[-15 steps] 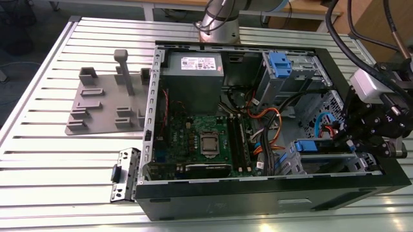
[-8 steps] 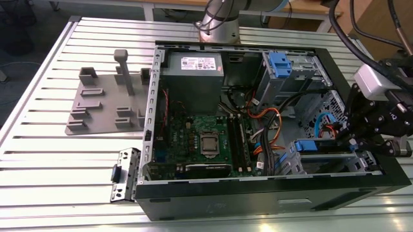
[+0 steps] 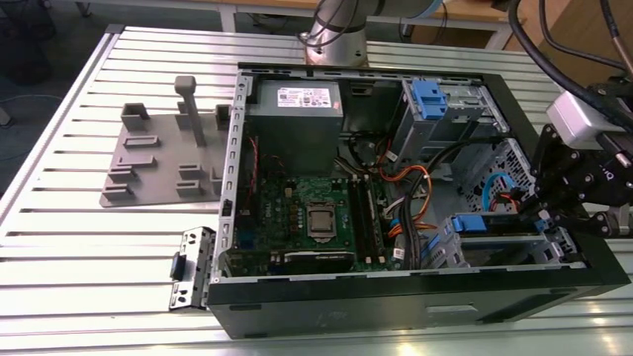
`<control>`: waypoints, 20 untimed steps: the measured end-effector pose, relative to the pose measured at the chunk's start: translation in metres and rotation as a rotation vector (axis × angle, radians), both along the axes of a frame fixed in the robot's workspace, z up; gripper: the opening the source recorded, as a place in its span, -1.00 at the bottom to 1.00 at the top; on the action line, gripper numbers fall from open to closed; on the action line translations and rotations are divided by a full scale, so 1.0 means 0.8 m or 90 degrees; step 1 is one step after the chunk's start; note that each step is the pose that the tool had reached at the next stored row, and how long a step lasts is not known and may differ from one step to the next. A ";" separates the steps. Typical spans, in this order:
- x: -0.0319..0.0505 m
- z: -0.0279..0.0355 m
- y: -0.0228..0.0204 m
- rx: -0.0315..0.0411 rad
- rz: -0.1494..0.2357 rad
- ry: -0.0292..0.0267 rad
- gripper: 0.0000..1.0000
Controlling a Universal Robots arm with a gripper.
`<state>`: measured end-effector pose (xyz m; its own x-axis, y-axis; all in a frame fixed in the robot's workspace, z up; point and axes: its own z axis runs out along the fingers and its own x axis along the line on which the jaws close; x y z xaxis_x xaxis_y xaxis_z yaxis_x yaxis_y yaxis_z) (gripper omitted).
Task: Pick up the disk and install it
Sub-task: 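Insert the first disk wire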
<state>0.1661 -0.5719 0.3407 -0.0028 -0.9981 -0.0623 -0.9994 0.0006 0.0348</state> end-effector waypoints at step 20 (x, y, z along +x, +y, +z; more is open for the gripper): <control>0.007 -0.0005 0.0023 0.0006 0.000 0.0014 -0.48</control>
<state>0.1715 -0.5700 0.3403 -0.0028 -0.9980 -0.0633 -0.9993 0.0004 0.0370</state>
